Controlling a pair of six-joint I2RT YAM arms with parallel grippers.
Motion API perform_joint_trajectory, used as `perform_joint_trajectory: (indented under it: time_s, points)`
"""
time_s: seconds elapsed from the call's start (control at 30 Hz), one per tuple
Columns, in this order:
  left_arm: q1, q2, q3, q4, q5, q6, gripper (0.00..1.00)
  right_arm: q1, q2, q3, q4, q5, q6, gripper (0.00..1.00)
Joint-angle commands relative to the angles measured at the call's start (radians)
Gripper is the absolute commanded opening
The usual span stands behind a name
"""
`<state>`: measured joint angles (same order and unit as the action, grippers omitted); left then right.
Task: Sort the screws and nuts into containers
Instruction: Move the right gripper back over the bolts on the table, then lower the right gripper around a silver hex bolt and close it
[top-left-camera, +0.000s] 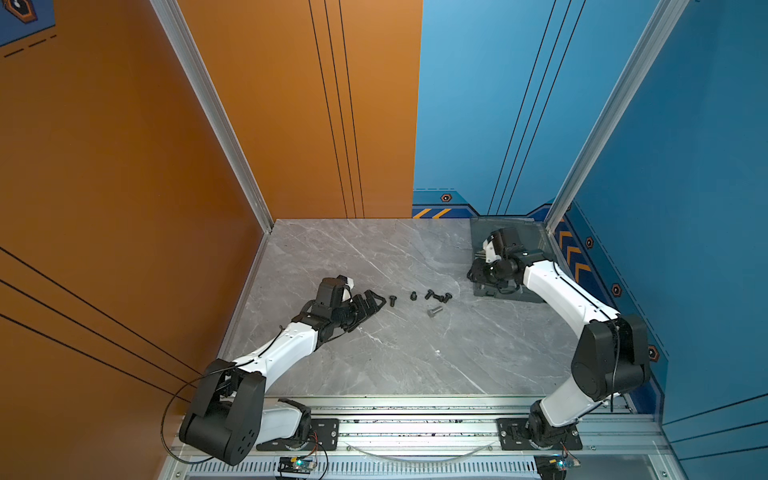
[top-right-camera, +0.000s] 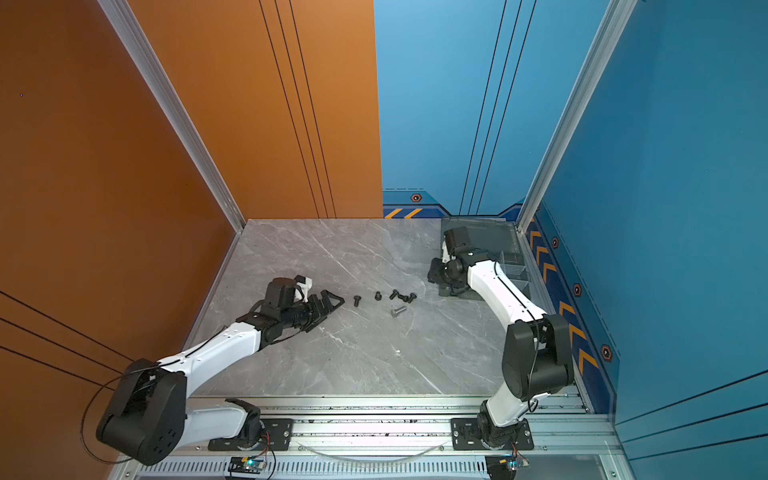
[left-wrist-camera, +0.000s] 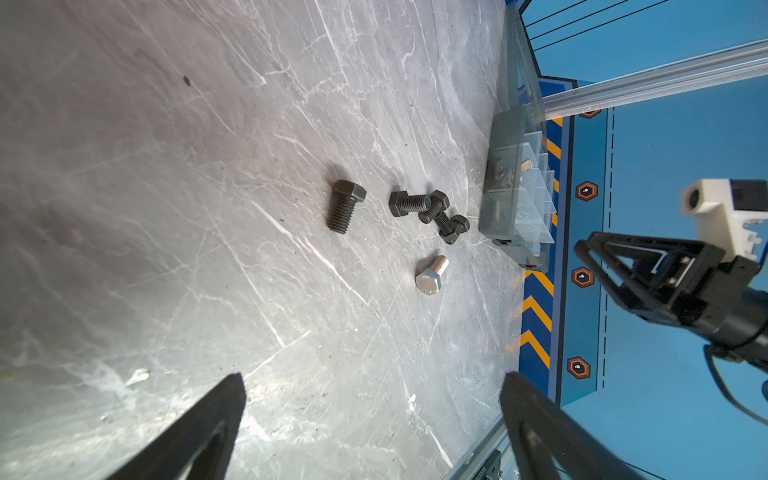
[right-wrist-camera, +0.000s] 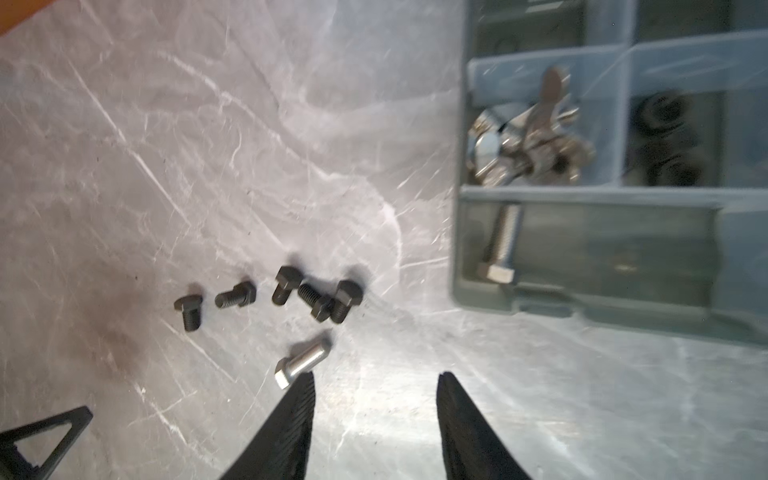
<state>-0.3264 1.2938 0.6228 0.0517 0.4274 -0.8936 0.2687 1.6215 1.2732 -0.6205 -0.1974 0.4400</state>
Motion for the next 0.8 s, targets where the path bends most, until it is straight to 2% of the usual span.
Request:
perform_joint_trajectory:
  time_s: [0.0,0.2,0.4,0.43,0.5,0.57,0.77]
  points:
    - [0.001,-0.01,-0.015,-0.018,-0.016,0.018,0.98,0.076,-0.003,-0.052,0.028,0.034,0.108,0.52]
    - [0.001,-0.012,-0.018,-0.014,-0.014,0.019,0.98,0.209,0.044,-0.107,0.11,0.124,0.321,0.55]
    - [0.004,-0.016,-0.032,0.004,-0.007,0.015,0.98,0.309,0.1,-0.107,0.167,0.212,0.451,0.57]
    - [0.005,-0.015,-0.034,0.005,-0.007,0.015,0.98,0.321,0.116,-0.093,0.148,0.248,0.485,0.57]
    - [0.006,-0.011,-0.031,0.007,0.001,0.019,0.98,0.333,0.174,-0.005,-0.006,0.327,0.569,0.56]
    - [0.009,-0.01,-0.031,0.006,0.008,0.024,0.98,0.342,0.225,0.054,-0.062,0.335,0.552,0.55]
    - [0.024,-0.001,-0.029,0.006,0.022,0.038,0.98,0.365,0.274,0.08,-0.039,0.337,0.594,0.55]
